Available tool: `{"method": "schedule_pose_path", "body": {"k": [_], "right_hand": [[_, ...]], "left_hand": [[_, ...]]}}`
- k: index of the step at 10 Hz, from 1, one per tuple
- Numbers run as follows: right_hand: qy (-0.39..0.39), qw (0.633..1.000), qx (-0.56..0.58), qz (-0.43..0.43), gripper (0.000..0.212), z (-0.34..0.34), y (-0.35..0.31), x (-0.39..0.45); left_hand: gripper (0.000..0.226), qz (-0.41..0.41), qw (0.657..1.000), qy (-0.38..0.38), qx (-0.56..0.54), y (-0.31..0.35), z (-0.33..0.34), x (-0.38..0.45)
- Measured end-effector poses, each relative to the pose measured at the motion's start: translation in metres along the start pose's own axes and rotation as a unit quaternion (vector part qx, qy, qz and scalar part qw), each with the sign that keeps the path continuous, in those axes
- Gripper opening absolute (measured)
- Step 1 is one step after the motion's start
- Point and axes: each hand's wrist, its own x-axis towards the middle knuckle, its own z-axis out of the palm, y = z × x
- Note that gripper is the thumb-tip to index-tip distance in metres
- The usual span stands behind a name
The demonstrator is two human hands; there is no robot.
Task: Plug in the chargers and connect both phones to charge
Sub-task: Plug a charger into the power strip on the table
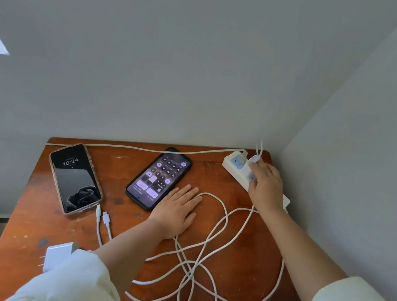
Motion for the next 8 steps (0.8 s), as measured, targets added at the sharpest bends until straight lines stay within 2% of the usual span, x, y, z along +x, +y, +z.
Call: {"method": "schedule_pose_path", "body": {"k": [3,5,6,7,8], "right_hand": [[0.004,1.0,-0.006,0.007,0.042,0.003,-0.002,-0.006],[-0.006,0.999,-0.028,0.028,0.043,0.001,-0.006,-0.006],[-0.017,0.997,-0.047,0.058,0.054,0.008,-0.016,-0.017],[-0.021,0.997,-0.035,0.059,0.055,0.021,-0.033,-0.037],[-0.031,0.998,-0.012,-0.054,0.048,0.037,-0.048,-0.064]], "left_hand": [[0.051,0.004,1.0,0.0,-0.014,-0.001,-0.003,-0.002],[0.051,0.029,0.998,0.064,0.002,-0.016,-0.004,-0.032],[0.052,0.001,0.997,0.083,-0.003,-0.031,-0.004,-0.051],[0.052,-0.038,0.994,0.098,-0.019,-0.051,-0.004,-0.072],[0.057,-0.074,0.991,0.109,-0.034,-0.068,-0.005,-0.094]]}}
